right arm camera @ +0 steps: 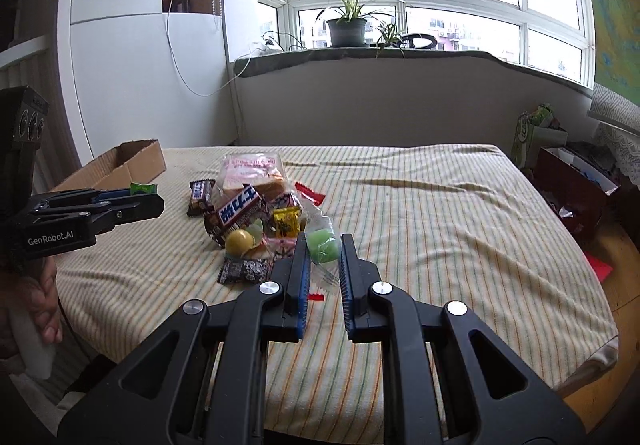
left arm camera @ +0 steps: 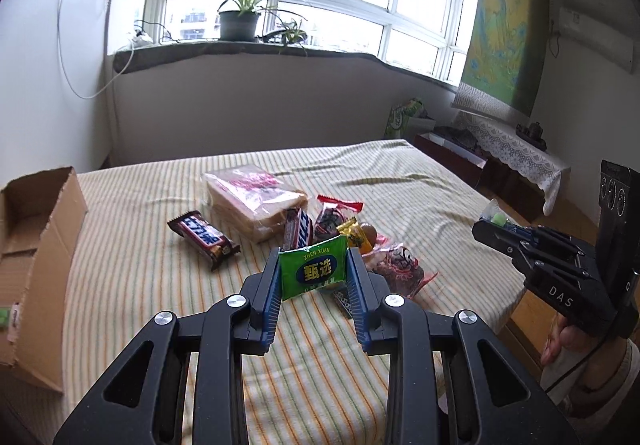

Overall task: Organize snacks
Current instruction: 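Carry both packets into the cardboard box and open both tools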

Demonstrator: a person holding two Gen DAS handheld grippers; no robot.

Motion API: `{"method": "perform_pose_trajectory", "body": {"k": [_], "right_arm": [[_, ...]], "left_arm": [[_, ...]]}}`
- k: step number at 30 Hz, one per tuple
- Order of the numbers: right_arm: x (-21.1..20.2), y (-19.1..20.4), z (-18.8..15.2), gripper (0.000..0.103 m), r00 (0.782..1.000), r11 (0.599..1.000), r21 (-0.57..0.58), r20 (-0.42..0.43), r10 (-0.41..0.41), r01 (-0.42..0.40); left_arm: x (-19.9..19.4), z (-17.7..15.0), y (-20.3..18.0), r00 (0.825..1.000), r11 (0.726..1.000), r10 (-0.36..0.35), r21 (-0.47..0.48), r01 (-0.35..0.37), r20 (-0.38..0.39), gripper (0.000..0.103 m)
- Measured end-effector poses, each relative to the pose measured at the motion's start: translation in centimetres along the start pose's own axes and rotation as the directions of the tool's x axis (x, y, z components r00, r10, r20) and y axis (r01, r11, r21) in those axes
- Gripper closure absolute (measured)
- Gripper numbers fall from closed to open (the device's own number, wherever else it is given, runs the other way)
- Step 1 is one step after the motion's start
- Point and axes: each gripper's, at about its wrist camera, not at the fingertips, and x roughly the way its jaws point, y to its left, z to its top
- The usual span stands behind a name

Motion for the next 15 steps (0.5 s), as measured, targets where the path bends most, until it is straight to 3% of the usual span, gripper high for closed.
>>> {"method": "perform_pose_trajectory", "body": {"k": [6, 15], "right_arm": [[-1.9, 2.7, 2.7, 0.089, 0.998, 0.997, -0.071, 0.055, -0.021, 0.025], [-1.6, 7.3, 3.9, 0.089, 0.999, 0.987, -0.160, 0.039, 0.002, 0.004]], "left_arm": [[-2.8, 0.6, 1.9, 0.997, 0.999, 0.024, -0.042, -0.021, 0.075, 0.074], [-5.3, -0.6, 6.2, 0.990, 0.989, 0.071, -0.139, -0.054, 0.120, 0.074]]}}
